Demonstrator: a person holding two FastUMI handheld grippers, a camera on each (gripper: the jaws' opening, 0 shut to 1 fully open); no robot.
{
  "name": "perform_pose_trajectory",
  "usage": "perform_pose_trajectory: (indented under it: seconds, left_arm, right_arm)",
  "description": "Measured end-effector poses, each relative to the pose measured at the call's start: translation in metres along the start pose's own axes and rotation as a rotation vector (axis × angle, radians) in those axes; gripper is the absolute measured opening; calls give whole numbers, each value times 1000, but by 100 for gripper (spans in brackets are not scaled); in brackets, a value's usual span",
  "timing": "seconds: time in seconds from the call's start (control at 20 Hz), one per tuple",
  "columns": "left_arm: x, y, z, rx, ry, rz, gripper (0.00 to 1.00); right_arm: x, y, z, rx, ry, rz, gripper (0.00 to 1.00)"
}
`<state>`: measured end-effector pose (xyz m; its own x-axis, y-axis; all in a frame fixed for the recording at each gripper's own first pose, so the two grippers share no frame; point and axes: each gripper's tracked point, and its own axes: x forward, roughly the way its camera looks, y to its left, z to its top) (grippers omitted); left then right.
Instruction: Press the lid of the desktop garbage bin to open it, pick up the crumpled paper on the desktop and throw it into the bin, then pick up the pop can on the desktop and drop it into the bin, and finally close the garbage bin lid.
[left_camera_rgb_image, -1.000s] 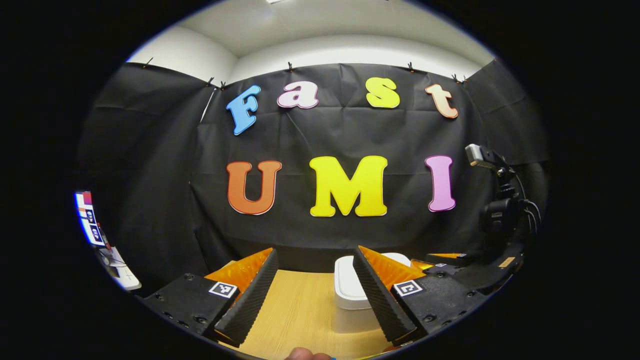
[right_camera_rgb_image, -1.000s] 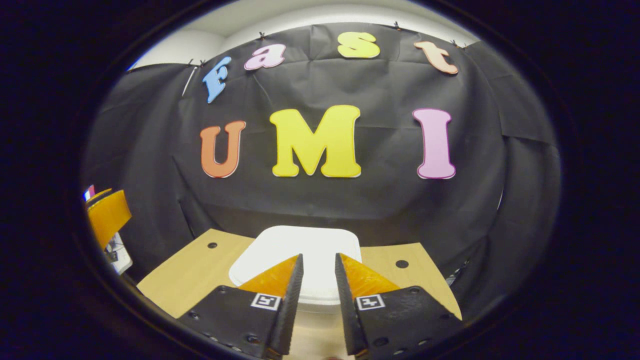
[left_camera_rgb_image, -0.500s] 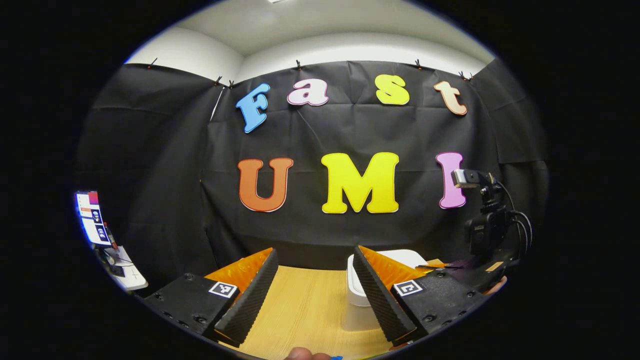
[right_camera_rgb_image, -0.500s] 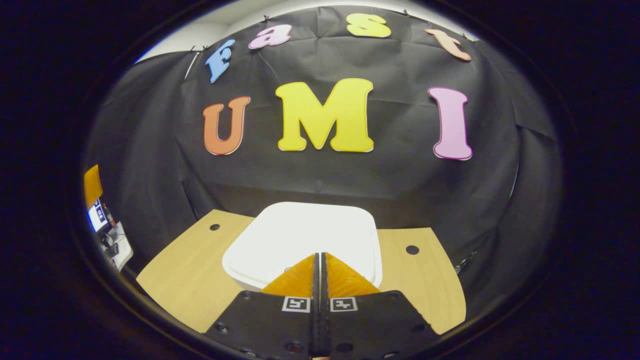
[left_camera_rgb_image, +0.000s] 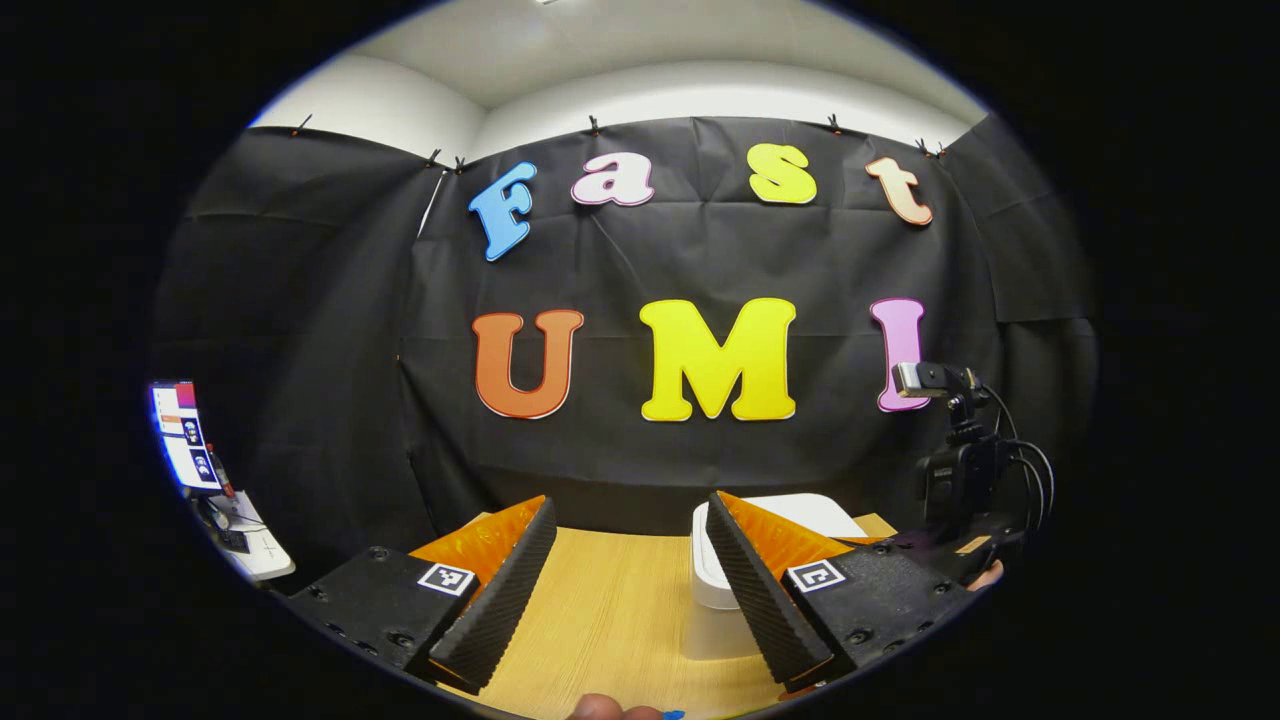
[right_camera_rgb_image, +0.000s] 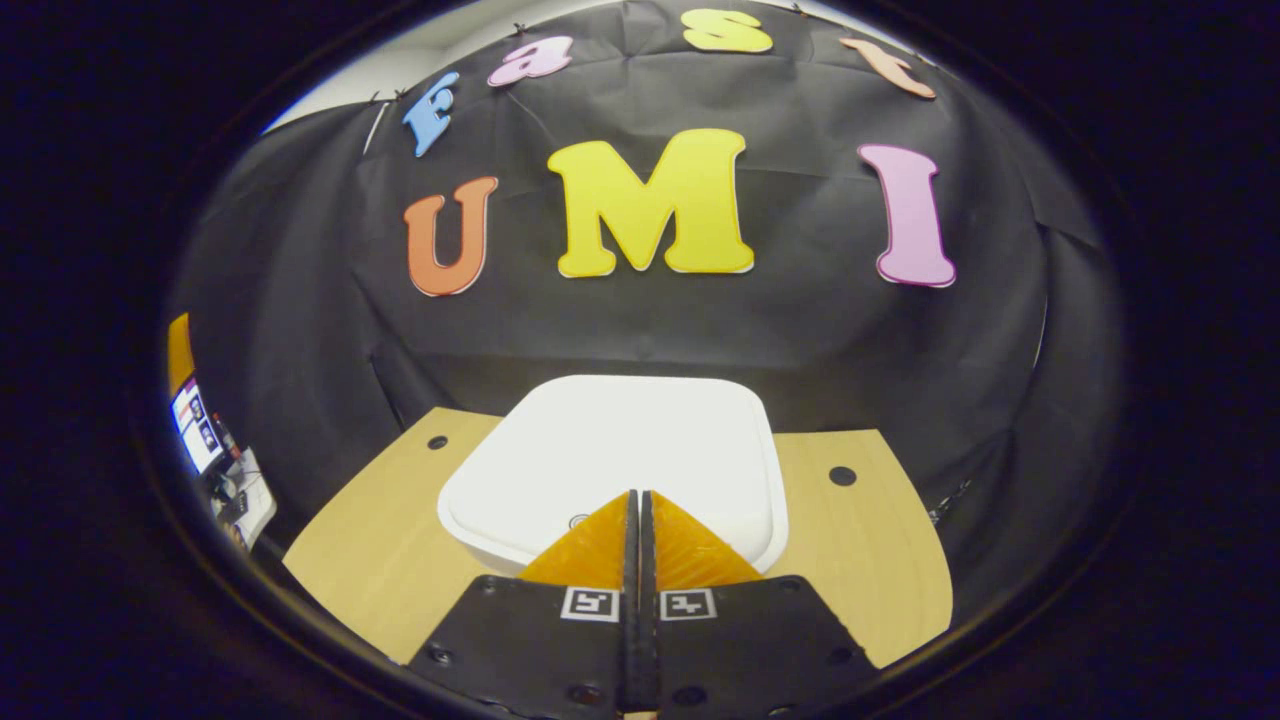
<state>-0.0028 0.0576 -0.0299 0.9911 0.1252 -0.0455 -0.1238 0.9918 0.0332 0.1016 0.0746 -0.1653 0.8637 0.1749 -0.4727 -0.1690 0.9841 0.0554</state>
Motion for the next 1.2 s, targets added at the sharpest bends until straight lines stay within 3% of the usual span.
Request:
perform_pose_trajectory:
  seconds: [0.1,0.15,0.3,0.35,0.45,0.7,1.2]
  left_arm:
    - [1,-2,-2,-3,6,-8,97]
    - [1,-3,-3,-3,7,-11,97]
    - [3,-8,-3,-2,5,-26,97]
    - [4,-10,-5,-6,9,-35,97]
    - [6,-16,-11,-16,25,-53,97]
    - [8,-27,-17,-9,32,-87,97]
    - [1,-41,-65,-2,136,-162,98]
  right_arm:
    - [-10,-4,13,-24,-26,-21,2]
    - [-19,-3,25,-8,-67,-16,22]
    - [-41,-5,58,-13,-189,-9,53]
    - [-44,-5,63,-23,-202,-4,71]
    - [-51,-10,70,-22,-224,-3,86]
    - [-71,-16,71,-14,-268,0,93]
    - [-102,-33,39,-37,-269,-14,94]
